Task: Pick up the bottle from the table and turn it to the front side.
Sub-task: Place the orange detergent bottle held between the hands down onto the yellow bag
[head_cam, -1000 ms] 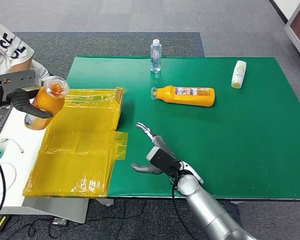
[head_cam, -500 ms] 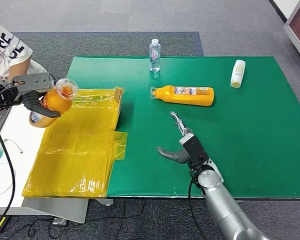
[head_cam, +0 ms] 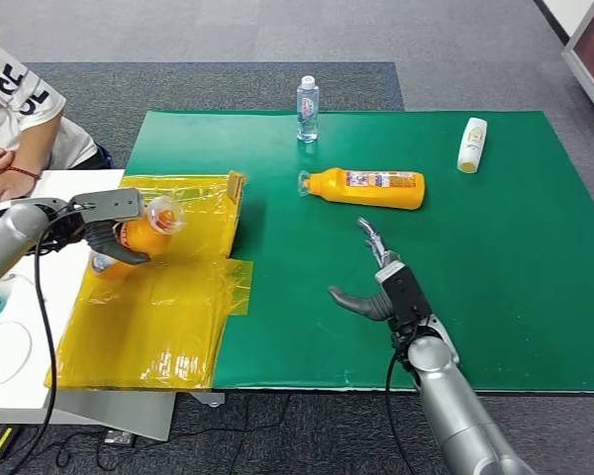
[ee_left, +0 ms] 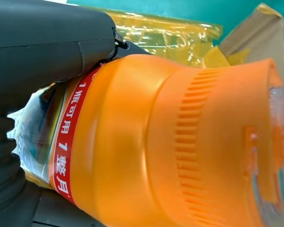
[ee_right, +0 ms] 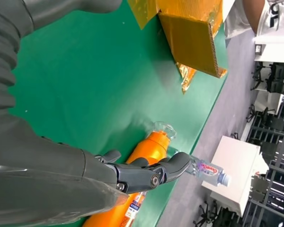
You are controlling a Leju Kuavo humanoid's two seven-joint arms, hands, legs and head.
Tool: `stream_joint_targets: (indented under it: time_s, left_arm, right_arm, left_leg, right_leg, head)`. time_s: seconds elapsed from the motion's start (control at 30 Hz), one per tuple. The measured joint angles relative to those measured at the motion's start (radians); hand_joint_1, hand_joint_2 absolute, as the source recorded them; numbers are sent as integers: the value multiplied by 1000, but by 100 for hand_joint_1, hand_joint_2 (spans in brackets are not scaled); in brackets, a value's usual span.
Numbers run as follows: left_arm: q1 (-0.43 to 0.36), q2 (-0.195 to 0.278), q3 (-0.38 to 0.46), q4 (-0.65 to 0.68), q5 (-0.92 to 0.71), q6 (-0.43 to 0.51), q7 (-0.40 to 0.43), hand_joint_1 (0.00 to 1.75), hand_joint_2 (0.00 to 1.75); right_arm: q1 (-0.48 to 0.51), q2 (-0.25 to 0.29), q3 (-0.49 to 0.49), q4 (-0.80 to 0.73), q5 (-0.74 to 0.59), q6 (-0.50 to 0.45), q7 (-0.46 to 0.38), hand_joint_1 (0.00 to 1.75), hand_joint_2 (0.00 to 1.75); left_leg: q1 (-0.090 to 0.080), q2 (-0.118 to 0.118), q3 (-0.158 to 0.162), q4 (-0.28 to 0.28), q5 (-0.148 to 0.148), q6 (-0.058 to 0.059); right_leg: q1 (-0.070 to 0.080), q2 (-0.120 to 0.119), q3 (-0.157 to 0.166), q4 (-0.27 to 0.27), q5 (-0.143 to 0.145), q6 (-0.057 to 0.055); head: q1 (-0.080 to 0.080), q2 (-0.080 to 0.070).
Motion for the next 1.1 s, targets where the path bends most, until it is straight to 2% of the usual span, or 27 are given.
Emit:
stream_joint_targets:
  time_s: [0.23, 0.43, 0.6, 0.8, 1.1]
  left_arm:
    - [1, -54, 0, 41, -11, 4, 2, 175, 175]
    - [-7, -130, 5, 87, -16, 12, 20, 175, 175]
    - [-14, -173, 10, 107, -10, 14, 24, 175, 175]
    - [-26, -201, 30, 124, 2, 20, 20, 175, 175]
    - [-44, -213, 48, 136, 8, 13, 4, 175, 175]
  right_arm:
    - [5, -3, -14, -17, 0, 0, 2, 0, 175]
    - [3, -13, -38, -35, -4, 2, 10, 0, 175]
    - [3, -20, -49, -44, -4, 5, 14, 0, 175]
    - [-3, -22, -51, -54, 8, 13, 23, 0, 175]
    - [-7, -23, -51, -63, 13, 16, 27, 0, 175]
  left_leg:
    - [0, 0, 1, 0, 0, 0]
    - [-1, -1, 1, 0, 0, 1]
    - [-2, 0, 1, 0, 1, 1]
    - [-2, 0, 1, 0, 1, 1]
    - [-2, 0, 1, 0, 1, 2]
  right_leg:
    - [0, 0, 0, 0, 0, 0]
    - [-1, -1, 1, 0, 1, 1]
    - [-2, 0, 1, 0, 1, 2]
    - [-2, 0, 1, 0, 1, 2]
    - [-2, 0, 1, 0, 1, 2]
  head:
    - [0, 0]
    - [0, 0]
    - [0, 0]
    - [0, 0]
    - [0, 0]
